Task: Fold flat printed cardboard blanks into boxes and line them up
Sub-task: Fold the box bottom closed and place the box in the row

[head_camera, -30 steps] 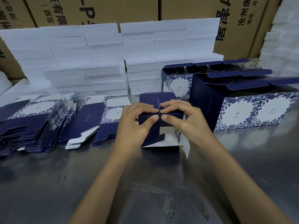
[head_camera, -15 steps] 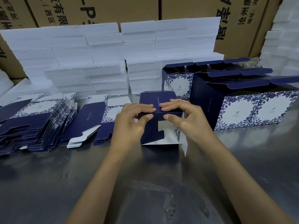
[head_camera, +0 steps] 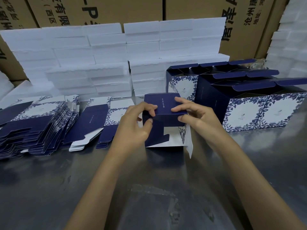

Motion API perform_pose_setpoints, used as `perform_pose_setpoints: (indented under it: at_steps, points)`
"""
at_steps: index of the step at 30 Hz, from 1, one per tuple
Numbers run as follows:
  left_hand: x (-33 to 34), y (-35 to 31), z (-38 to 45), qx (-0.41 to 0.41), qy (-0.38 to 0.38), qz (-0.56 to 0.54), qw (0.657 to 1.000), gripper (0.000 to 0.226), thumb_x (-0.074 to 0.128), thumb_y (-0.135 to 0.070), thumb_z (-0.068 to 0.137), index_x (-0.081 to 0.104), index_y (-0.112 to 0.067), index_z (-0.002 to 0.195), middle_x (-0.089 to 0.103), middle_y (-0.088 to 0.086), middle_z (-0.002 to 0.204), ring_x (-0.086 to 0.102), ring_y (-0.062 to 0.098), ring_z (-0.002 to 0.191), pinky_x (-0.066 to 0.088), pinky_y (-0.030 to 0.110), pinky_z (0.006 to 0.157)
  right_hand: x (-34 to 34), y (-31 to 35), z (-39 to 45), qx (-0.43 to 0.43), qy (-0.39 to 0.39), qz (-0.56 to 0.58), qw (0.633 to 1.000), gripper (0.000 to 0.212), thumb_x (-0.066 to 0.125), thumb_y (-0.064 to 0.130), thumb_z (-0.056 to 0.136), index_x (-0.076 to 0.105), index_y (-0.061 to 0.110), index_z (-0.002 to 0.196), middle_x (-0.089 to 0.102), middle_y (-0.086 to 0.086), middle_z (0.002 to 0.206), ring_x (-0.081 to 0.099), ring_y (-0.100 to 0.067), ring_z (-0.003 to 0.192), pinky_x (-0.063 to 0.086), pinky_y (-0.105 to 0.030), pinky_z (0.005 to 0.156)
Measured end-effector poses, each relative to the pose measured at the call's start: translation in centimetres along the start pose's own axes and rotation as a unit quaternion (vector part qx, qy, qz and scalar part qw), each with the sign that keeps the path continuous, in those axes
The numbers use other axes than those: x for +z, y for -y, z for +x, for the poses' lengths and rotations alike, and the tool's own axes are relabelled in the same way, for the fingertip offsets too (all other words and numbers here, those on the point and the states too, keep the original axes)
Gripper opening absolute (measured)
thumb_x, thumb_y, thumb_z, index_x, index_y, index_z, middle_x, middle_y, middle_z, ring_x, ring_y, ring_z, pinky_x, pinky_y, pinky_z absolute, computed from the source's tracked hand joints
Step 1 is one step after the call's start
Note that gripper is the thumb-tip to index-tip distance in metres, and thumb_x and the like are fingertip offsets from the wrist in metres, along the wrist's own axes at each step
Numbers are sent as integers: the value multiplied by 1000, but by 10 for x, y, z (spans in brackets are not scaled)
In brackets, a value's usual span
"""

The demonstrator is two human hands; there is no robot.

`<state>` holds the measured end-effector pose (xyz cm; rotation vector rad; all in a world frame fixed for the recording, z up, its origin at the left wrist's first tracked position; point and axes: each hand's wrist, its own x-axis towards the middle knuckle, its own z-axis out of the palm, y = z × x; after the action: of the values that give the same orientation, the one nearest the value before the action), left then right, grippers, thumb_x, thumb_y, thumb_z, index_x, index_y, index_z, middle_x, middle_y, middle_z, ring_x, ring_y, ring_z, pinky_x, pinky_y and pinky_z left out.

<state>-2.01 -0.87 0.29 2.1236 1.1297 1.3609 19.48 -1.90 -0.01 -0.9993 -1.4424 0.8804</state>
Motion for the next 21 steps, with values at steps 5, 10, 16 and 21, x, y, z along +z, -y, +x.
perform_pose_setpoints:
  at_steps: [5, 10, 16, 21]
  points:
    - [14, 0, -8, 73, 96, 219, 968, 55, 85, -48, 59, 51, -30, 99, 39, -11, 140, 29, 12, 134, 28, 33, 102, -1, -4, 1, 13, -2, 14, 1000, 46, 58, -13, 87, 81, 25, 98, 59, 13, 143, 52, 1, 132, 52, -41, 105]
    - [28, 4, -12, 126, 51, 337, 932, 67, 90, -47, 58, 48, -21, 102, 40, 6, 141, 34, 29, 133, 39, 47, 101, -7, -5, 1, 43, 28, 49, 997, 47, 57, 6, 74, 80, 26, 110, 56, 19, 146, 49, 3, 135, 48, -31, 106]
    - [33, 15, -11, 131, -42, 249, 959, 66, 89, -25, 71, 42, -18, 117, 50, 2, 130, 42, 26, 123, 44, 45, 102, -31, -11, -2, 139, 82, 30, 986, 77, 50, -8, 91, 42, 39, 151, 44, 10, 158, 52, -12, 137, 48, -35, 105]
    - [37, 19, -7, 131, -42, 287, 948, 74, 88, -24, 73, 49, -12, 135, 50, 7, 135, 40, 28, 127, 43, 47, 107, -17, -23, -6, 153, 225, -32, 962, 101, 84, 0, 78, 32, 41, 154, 50, 12, 153, 49, -3, 138, 41, -30, 115]
